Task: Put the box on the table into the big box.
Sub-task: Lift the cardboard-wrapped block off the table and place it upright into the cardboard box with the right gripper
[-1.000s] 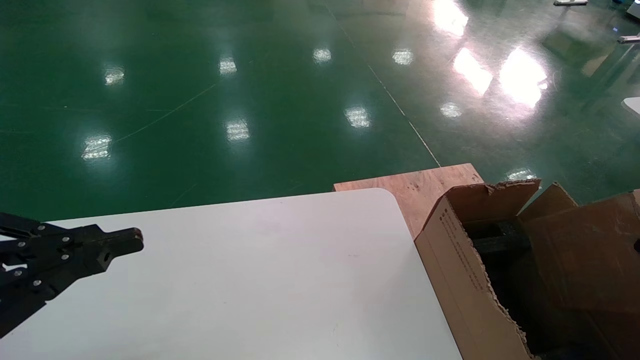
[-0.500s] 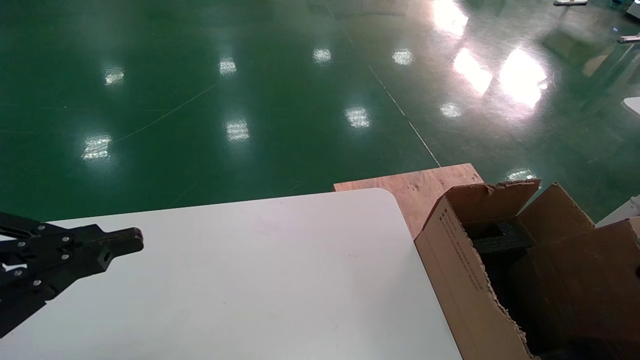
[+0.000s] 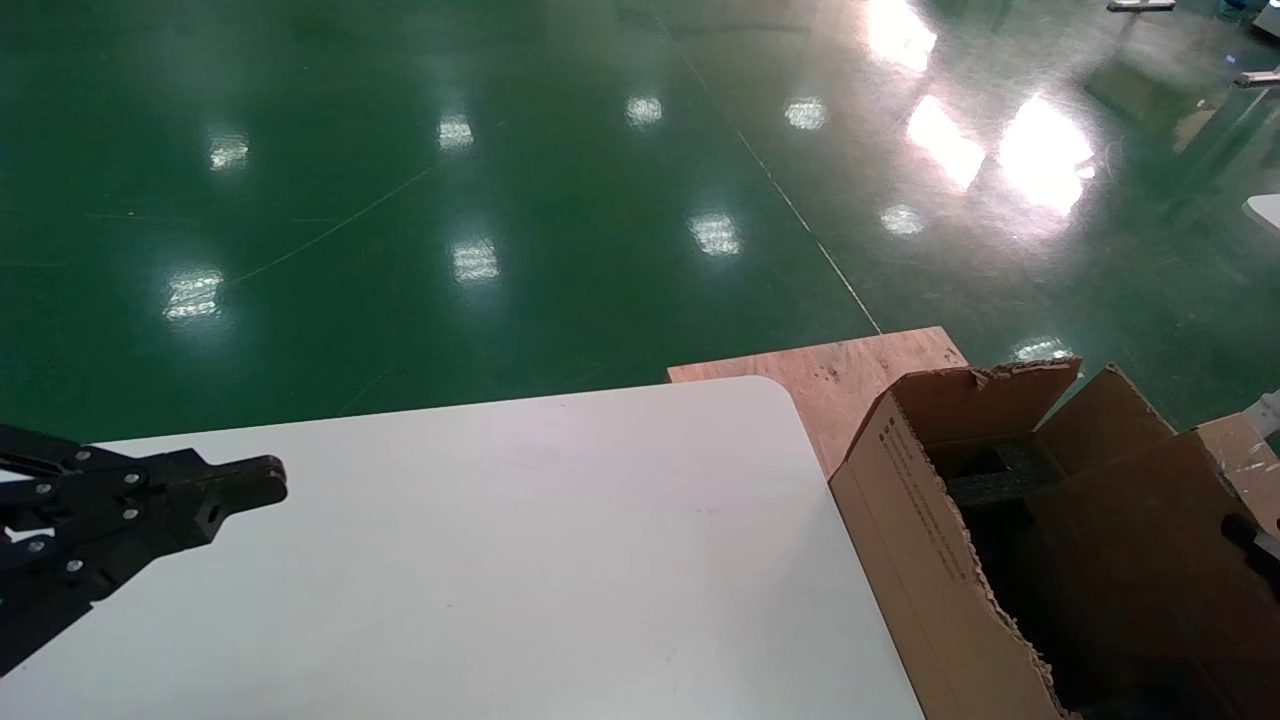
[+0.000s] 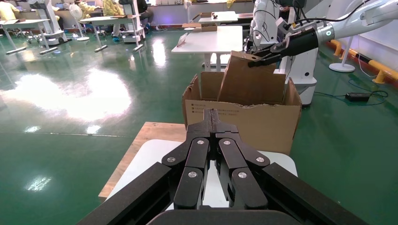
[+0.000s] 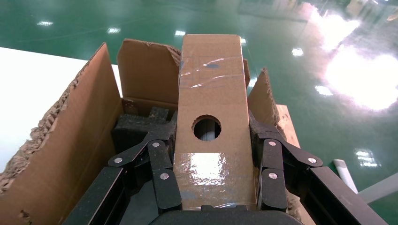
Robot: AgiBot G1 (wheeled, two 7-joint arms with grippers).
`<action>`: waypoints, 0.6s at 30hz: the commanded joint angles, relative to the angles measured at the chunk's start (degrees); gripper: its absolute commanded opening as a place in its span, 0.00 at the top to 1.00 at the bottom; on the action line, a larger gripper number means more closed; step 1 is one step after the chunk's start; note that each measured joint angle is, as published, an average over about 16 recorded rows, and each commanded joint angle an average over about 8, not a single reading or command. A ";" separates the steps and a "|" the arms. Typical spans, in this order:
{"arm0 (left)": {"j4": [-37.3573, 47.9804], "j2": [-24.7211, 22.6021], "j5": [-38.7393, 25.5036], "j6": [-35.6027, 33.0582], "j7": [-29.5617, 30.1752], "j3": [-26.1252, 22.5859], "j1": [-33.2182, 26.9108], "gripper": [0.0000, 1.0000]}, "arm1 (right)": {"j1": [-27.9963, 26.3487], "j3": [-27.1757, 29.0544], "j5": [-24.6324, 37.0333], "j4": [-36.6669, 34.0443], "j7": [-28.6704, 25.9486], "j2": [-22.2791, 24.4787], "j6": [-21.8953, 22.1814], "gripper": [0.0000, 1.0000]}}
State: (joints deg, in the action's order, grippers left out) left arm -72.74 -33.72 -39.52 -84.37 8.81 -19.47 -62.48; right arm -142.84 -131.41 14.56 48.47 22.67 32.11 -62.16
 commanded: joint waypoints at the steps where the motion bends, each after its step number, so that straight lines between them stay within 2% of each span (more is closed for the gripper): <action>1: 0.00 0.00 0.00 0.00 0.00 0.00 0.00 1.00 | -0.72 -0.41 0.18 -1.04 0.40 -0.61 -0.53 1.00; 18: 0.01 0.01 0.02 0.02 -0.01 -0.01 0.01 1.00 | -3.54 -1.93 0.40 -7.38 1.92 -1.28 -3.35 1.00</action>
State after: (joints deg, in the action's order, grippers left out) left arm -72.74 -33.71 -39.51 -84.36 8.80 -19.48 -62.48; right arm -146.22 -133.24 14.94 41.37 24.58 30.88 -65.43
